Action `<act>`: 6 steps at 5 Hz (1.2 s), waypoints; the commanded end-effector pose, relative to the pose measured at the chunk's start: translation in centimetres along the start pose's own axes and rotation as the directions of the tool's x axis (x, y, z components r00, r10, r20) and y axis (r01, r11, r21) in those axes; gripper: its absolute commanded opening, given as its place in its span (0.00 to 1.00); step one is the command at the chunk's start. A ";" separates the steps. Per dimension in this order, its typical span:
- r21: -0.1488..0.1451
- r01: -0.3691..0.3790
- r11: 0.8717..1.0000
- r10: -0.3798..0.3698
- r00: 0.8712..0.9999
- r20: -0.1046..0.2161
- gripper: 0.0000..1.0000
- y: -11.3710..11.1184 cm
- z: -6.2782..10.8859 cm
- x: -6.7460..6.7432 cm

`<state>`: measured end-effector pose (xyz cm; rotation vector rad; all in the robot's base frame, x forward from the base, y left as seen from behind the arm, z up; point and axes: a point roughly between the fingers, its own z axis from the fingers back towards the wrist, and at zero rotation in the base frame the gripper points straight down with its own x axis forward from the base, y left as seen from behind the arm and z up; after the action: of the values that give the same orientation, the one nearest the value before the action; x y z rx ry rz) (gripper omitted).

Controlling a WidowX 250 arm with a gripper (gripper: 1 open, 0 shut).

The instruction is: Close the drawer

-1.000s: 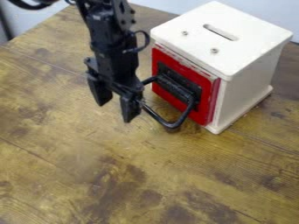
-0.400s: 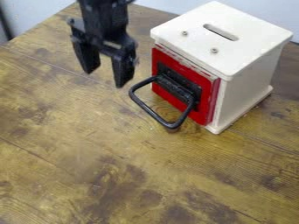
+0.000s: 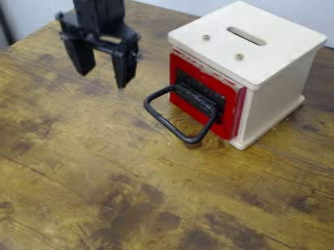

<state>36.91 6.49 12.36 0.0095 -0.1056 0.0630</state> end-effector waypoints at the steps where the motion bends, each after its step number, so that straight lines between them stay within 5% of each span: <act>1: 0.015 -0.072 0.997 0.070 0.994 0.081 1.00 1.3 3.5 0.4; 3: 0.018 -0.164 0.986 0.161 0.982 0.100 1.00 1.4 3.6 0.3; 6: 0.014 -0.164 0.986 0.162 0.984 0.075 1.00 0.2 2.7 0.2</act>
<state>36.72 7.00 12.24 0.0166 -0.1006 0.2407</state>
